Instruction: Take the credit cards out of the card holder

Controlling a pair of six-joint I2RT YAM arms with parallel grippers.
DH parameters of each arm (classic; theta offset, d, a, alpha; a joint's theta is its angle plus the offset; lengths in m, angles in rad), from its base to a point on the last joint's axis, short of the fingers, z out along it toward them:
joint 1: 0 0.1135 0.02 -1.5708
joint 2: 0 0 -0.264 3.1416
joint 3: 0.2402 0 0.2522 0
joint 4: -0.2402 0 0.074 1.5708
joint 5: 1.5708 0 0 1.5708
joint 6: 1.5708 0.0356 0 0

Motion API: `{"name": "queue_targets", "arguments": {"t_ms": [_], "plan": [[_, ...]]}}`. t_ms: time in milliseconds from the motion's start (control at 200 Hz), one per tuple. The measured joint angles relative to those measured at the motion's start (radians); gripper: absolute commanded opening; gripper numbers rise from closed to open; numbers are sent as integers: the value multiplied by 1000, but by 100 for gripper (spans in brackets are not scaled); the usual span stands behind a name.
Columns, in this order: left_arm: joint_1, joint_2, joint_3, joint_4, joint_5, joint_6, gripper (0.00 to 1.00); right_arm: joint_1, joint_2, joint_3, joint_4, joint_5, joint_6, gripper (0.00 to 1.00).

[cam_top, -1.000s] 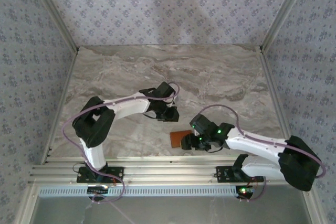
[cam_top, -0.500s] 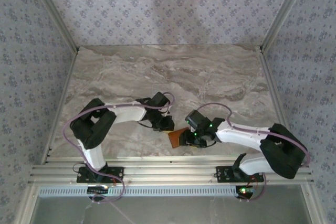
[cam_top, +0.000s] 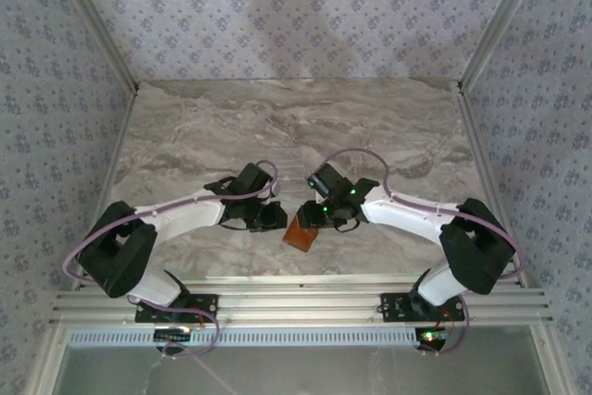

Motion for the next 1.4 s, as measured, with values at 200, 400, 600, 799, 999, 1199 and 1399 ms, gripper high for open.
{"name": "queue_targets", "arguments": {"t_ms": [200, 400, 600, 799, 999, 1199, 1399], "plan": [[1, 49, 27, 14, 20, -32, 7, 38, -12, 43, -100, 77, -129, 44], [0, 137, 43, 89, 64, -79, 5, 68, -18, 44, -115, 122, -355, 40], [2, 180, 43, 111, 86, -101, 4, 77, -21, 21, -45, 121, -625, 37], [8, 186, 42, 118, 101, -105, 3, 77, -2, -7, 10, 101, -788, 42], [13, 188, 39, 124, 107, -105, 2, 77, 55, -36, 74, 87, -861, 44], [27, 205, 35, 127, 124, -105, 2, 75, 87, -41, 114, 105, -885, 44], [40, 205, 24, 132, 127, -112, 2, 85, 107, -23, 117, 132, -888, 46]]}}
